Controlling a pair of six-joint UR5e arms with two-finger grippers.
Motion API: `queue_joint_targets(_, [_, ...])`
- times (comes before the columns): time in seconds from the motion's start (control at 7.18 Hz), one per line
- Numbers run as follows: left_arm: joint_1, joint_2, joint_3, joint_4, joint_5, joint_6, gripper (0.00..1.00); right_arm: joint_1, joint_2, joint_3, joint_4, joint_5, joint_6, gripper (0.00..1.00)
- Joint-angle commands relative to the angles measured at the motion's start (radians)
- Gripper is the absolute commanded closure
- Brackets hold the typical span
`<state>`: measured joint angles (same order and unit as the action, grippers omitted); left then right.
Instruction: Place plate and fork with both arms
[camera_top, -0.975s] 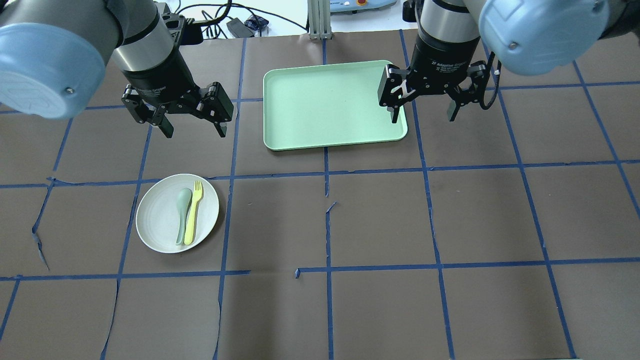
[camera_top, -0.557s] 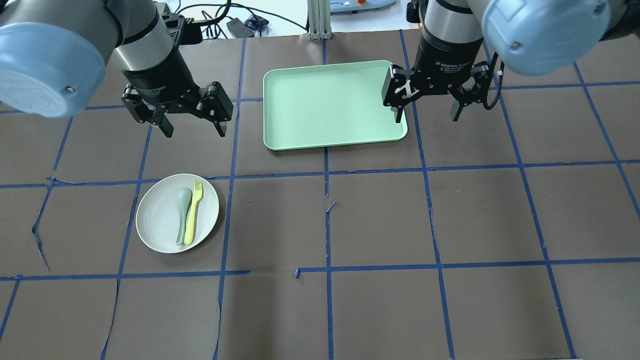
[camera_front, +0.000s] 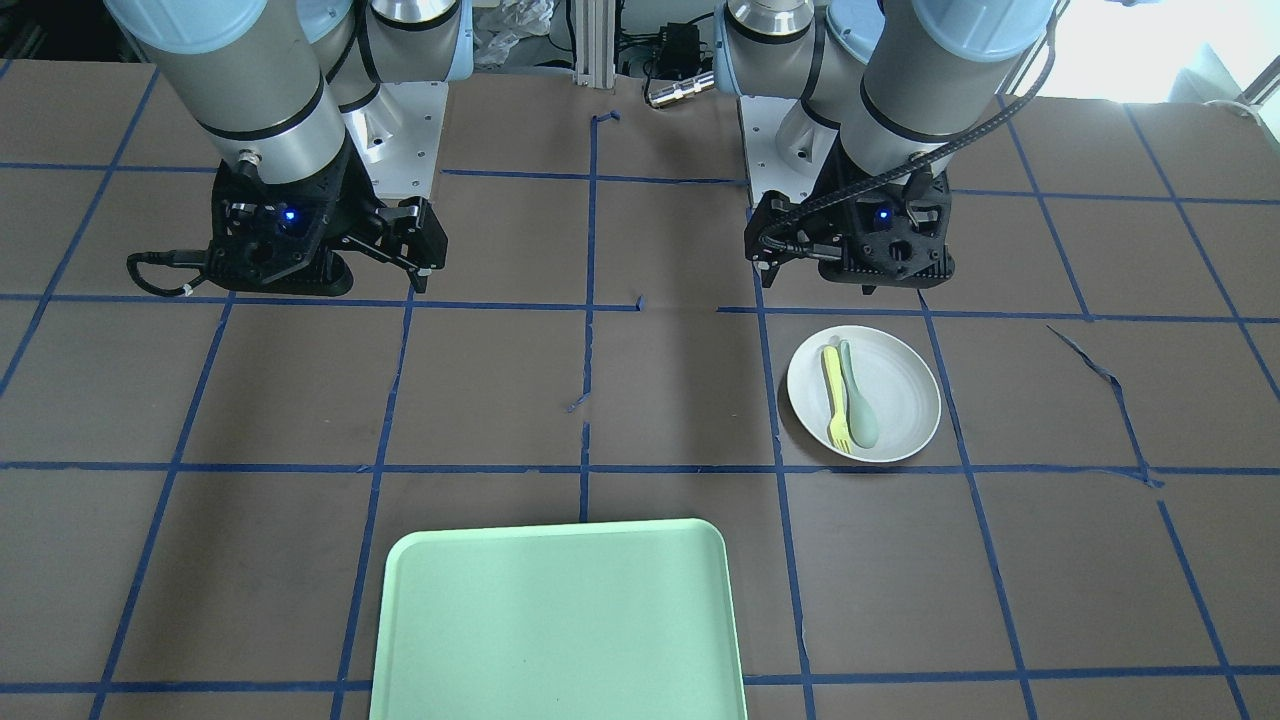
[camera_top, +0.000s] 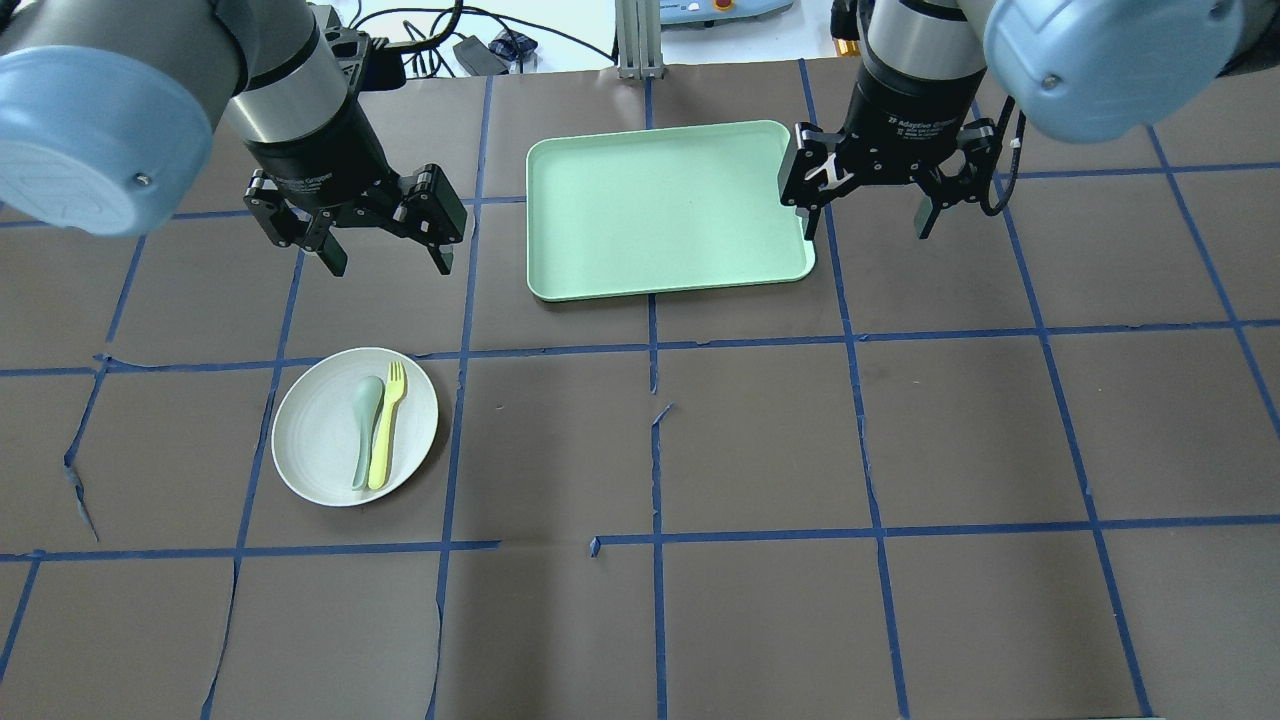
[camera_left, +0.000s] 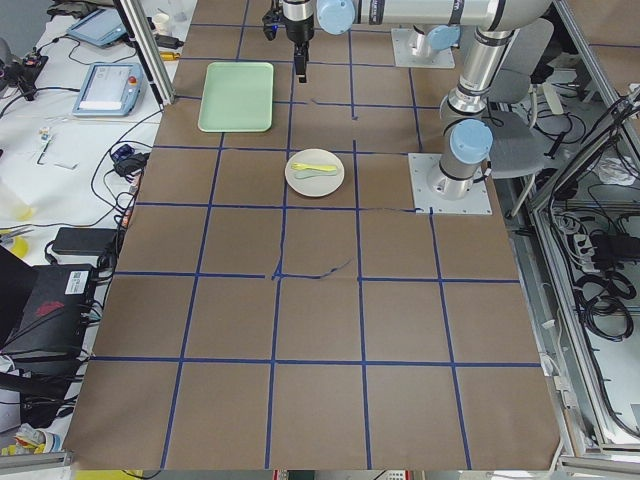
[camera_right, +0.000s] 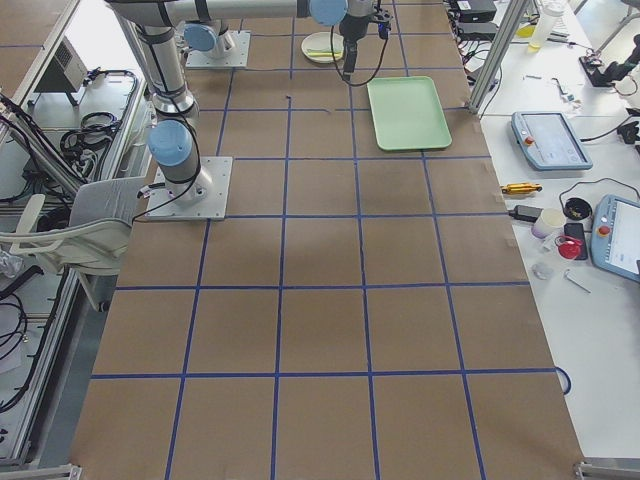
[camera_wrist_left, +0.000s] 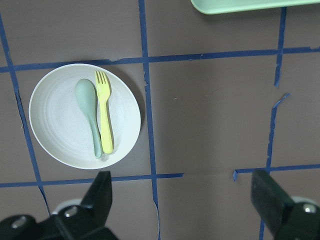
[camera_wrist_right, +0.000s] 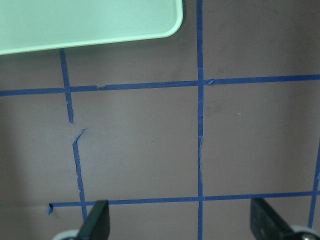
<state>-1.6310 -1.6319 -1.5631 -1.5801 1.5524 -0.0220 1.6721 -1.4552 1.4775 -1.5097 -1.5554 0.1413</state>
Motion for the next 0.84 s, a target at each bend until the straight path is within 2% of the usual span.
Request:
queue_joint_targets(0.0, [-0.003, -0.002, -0.003, 0.000, -0.003, -0.007, 0.00, 0.000, -0.001, 0.003, -0.003, 0.002, 0.007, 0.00])
queue_joint_targets(0.7, [0.008, 0.009, -0.009, -0.006, 0.002, -0.009, 0.00, 0.000, 0.006, 0.003, -0.003, -0.002, 0.003, 0.00])
